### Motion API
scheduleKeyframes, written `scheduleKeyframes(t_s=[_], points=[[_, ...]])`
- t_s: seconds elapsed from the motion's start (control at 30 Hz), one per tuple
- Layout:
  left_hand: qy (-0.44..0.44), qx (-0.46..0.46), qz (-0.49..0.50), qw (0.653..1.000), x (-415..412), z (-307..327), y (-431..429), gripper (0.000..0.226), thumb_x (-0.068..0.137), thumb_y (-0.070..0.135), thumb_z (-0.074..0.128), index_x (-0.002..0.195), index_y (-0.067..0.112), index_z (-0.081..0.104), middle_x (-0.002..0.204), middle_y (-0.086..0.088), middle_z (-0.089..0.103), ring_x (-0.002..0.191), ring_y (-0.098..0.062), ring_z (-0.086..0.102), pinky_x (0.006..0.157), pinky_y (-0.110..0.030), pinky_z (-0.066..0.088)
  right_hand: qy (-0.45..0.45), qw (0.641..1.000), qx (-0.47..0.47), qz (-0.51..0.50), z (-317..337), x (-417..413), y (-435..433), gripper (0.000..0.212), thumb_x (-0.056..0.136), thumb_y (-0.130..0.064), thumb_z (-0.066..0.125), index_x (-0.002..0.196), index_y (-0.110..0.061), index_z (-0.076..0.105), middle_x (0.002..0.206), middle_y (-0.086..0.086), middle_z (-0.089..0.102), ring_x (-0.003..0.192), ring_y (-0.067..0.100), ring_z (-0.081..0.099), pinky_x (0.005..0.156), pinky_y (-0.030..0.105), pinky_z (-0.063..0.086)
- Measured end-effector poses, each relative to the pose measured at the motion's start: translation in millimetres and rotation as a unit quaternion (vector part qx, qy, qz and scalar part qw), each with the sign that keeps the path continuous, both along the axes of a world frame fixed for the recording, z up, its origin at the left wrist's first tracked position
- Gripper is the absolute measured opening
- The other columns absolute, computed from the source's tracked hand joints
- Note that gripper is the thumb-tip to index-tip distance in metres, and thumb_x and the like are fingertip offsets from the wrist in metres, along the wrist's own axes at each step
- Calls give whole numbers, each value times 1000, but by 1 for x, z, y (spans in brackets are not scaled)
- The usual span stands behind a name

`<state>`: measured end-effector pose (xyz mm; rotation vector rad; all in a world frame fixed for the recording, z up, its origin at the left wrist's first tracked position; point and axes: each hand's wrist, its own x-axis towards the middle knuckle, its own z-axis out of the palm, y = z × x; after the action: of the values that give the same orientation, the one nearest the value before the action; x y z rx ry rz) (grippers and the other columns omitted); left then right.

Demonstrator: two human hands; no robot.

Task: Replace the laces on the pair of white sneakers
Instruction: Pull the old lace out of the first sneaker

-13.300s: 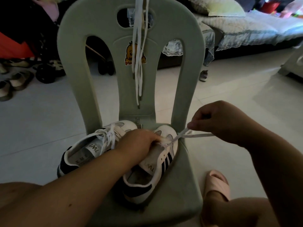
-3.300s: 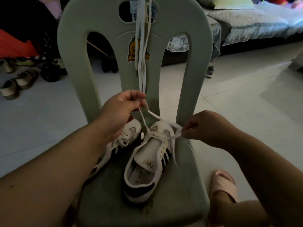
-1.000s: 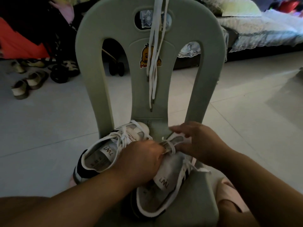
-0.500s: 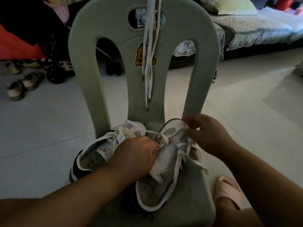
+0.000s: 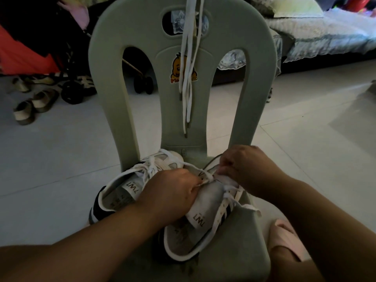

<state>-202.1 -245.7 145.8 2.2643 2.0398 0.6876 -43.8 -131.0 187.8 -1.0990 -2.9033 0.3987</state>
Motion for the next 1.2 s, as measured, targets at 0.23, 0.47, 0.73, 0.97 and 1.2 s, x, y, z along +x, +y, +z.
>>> scheduleKeyframes(t_s=[0.23,0.47,0.73,0.97,1.2], points=[[-34,-43,8,998,-5,0,-2,44,88,41,33,81,23,73,73,4,67,64,-12,61,56,-26,48,98,984,-5,-146,21,27,24,2,93,-26,56,94,-27,56,99,-4,60,78,3,49,62,14,34],[-11,-18,7,1000,-3,-6,0,37,87,35,38,76,20,70,69,2,64,59,-16,60,50,-32,51,-33,996,23,82,0,-6,-11,29,96,-35,52,124,-36,58,127,-9,55,120,10,42,101,23,29],[-18,-12,-9,1000,-4,-5,1,38,88,36,39,80,22,73,72,2,67,61,-15,62,52,-29,52,36,999,-20,20,-1,-4,-9,20,94,-35,54,102,-26,70,95,-11,62,89,5,53,81,18,42],[-10,4,-2,1000,-5,-5,1,36,87,36,39,72,26,70,65,8,63,57,-8,58,49,-23,46,75,990,-3,-119,2,6,2,18,94,-31,55,105,-23,66,98,-8,62,83,5,51,75,21,39],[5,18,-7,1000,-3,-8,2,34,86,36,40,72,26,69,63,8,61,53,-9,56,46,-22,44,2,999,-12,52,-14,-5,-10,44,89,-51,51,132,-39,50,124,-9,57,113,11,45,99,28,32]])
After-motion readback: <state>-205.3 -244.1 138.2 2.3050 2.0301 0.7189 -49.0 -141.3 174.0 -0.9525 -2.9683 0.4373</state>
